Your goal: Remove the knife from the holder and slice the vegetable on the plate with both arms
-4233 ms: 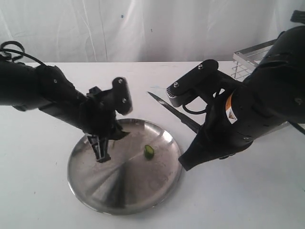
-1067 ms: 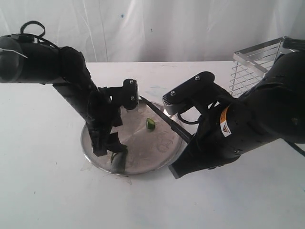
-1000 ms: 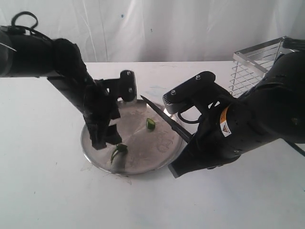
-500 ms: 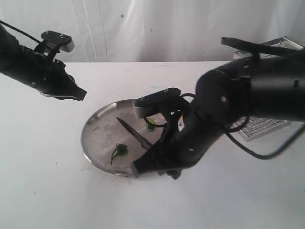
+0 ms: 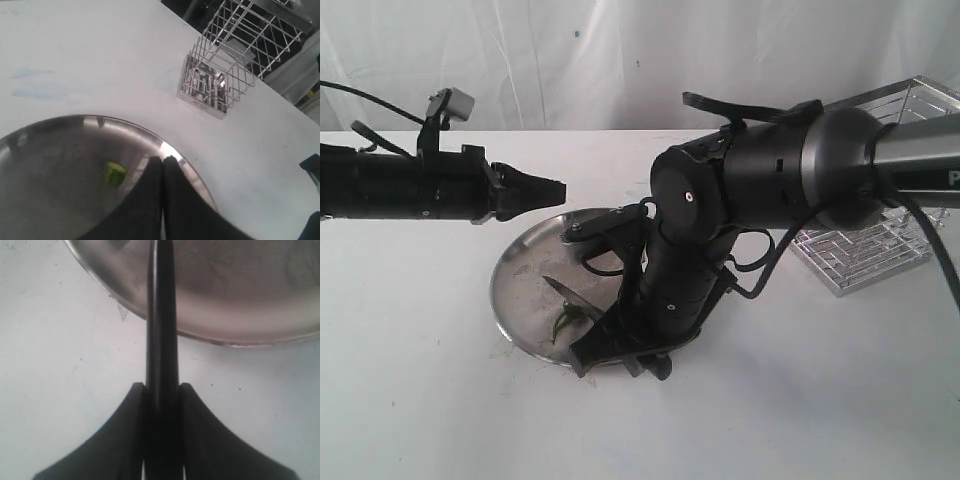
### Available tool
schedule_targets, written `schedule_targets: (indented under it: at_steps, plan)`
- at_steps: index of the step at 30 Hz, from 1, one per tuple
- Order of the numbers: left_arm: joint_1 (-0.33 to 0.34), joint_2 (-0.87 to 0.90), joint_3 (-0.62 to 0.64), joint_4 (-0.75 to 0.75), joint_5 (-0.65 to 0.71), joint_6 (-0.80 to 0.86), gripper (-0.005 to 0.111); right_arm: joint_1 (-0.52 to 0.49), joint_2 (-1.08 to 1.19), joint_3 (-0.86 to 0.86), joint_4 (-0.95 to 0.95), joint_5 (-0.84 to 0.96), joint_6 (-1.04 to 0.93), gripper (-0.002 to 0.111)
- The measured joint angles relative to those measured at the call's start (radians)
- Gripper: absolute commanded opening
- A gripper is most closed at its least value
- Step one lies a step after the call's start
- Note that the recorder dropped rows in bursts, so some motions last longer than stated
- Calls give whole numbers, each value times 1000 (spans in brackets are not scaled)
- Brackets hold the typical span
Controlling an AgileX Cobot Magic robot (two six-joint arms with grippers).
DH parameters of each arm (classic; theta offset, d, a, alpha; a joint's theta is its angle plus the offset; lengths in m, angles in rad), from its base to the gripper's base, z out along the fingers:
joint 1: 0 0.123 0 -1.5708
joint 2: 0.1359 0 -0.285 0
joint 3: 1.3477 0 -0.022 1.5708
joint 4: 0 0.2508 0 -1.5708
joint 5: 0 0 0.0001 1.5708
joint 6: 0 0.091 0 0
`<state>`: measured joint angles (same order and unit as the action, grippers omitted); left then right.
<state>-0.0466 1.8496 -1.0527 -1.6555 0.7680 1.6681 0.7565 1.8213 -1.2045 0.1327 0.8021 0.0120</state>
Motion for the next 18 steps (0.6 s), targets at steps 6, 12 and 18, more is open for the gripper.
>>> schedule_targets:
  at_steps: [6, 12, 18]
  plan:
    - [1, 81, 0, -35, 89, 26, 0, 0, 0, 0, 0, 0, -1, 0]
    - [1, 141, 0, -54, 110, 31, 0, 0, 7, 0, 1, -4, -3, 0]
    - [-5, 167, 0, -66, 110, 33, 0, 0, 9, 0, 1, -4, -3, 0]
